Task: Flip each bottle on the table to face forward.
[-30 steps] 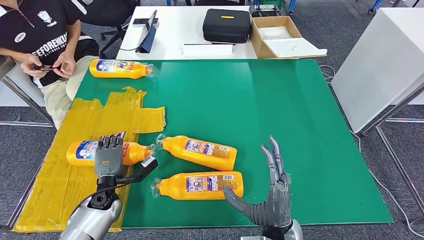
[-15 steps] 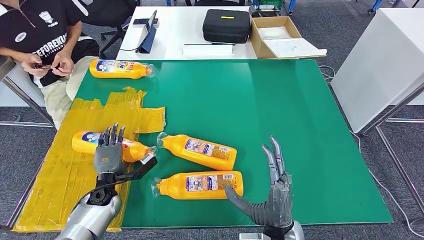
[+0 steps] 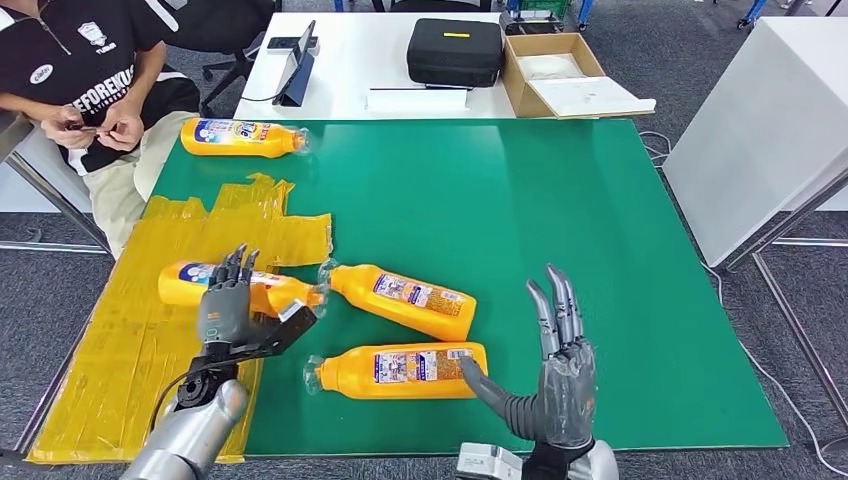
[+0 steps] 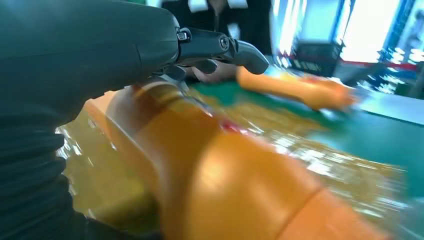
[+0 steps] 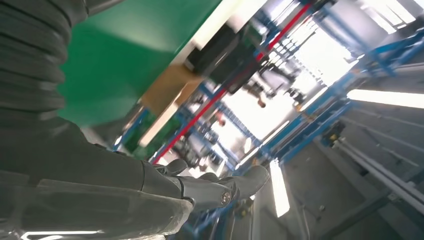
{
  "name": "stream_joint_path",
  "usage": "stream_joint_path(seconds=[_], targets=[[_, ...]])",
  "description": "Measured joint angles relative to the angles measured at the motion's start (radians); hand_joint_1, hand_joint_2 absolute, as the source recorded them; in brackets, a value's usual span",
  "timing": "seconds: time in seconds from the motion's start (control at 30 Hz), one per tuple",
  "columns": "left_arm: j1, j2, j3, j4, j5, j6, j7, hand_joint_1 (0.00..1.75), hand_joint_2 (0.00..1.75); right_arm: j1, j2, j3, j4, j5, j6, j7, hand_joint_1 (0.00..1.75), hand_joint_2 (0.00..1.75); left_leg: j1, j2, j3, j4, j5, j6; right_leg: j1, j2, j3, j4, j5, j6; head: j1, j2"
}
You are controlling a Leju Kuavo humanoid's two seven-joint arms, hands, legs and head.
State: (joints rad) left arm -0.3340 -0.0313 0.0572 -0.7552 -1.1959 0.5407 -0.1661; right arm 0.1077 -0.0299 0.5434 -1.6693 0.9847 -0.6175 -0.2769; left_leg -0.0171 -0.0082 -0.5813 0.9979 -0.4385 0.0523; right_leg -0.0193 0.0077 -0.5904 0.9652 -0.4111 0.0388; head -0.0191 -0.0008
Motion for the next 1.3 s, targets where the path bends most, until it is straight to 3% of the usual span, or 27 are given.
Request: stream_joint_path(seconds=[0.13, 0.23, 0.43, 0.6, 0.83, 1.03, 1.2, 1.3], targets=[[0.089, -0.032, -0.051, -0.22, 0.155, -0.152, -0.036, 0.0, 1.75, -0.018, -0.007, -0.024, -0.005, 0.086, 0.005, 0.09, 0.0, 1.75, -0.001, 0.001, -0.001, 0.0, 0.0, 0.0, 0.0, 0.0, -0.001, 0.0, 0.0, 0.0, 0.0, 0.0], [0.157, -0.039, -0.099, -0.374, 0.253, -0.206, -0.067, 0.0, 1.75, -0.035, -0.016, -0.034, -0.005, 0.114, 0.013, 0.127, 0.0, 1.75, -0.001, 0.001, -0.001, 0.0, 0.0, 0.0, 0.0, 0.0, -0.001, 0.0, 0.0, 0.0, 0.0, 0.0], [0.273, -0.039, -0.193, -0.65, 0.392, -0.236, -0.135, 0.0, 1.75, -0.054, -0.032, -0.052, -0.005, 0.128, 0.012, 0.161, 0.0, 1.75, -0.001, 0.001, -0.001, 0.0, -0.001, 0.0, 0.0, 0.0, -0.002, 0.0, 0.0, 0.0, 0.0, 0.0], [0.329, -0.033, -0.253, -0.805, 0.389, -0.195, -0.141, 0.0, 1.75, -0.049, -0.038, -0.069, -0.006, 0.14, 0.01, 0.173, 0.0, 1.75, -0.001, 0.001, -0.001, 0.0, -0.001, 0.0, 0.0, 0.0, -0.002, 0.0, 0.0, 0.0, 0.0, 0.0], [0.354, -0.019, -0.313, -0.895, 0.433, -0.176, -0.152, 0.0, 1.75, -0.048, -0.051, -0.081, -0.006, 0.139, 0.034, 0.218, 0.0, 1.75, -0.001, 0.001, -0.001, 0.0, 0.0, 0.0, 0.0, 0.0, -0.001, 0.0, 0.0, 0.0, 0.0, 0.0], [0.356, -0.011, -0.37, -0.914, 0.561, -0.246, -0.212, 0.0, 1.75, -0.103, -0.063, -0.144, 0.049, 0.105, 0.209, 0.354, 0.0, 1.75, -0.001, 0.001, -0.001, 0.0, 0.0, 0.0, 0.0, 0.0, -0.001, 0.0, 0.0, 0.0, 0.0, 0.0], [0.356, -0.011, -0.399, -0.914, 0.573, -0.257, -0.22, 0.0, 1.75, -0.151, -0.062, -0.183, 0.105, 0.09, 0.253, 0.366, 0.0, 1.75, -0.001, 0.0, -0.001, 0.0, 0.0, 0.0, 0.0, 0.0, -0.001, 0.0, 0.0, 0.001, 0.0, 0.0], [0.355, -0.012, -0.407, -0.914, 0.577, -0.272, -0.222, 0.0, 1.75, -0.171, -0.062, -0.195, 0.13, 0.049, 0.326, 0.38, 0.0, 1.75, -0.001, 0.001, -0.001, 0.0, 0.0, 0.0, 0.0, 0.0, -0.001, 0.0, 0.0, 0.001, 0.0, 0.0]])
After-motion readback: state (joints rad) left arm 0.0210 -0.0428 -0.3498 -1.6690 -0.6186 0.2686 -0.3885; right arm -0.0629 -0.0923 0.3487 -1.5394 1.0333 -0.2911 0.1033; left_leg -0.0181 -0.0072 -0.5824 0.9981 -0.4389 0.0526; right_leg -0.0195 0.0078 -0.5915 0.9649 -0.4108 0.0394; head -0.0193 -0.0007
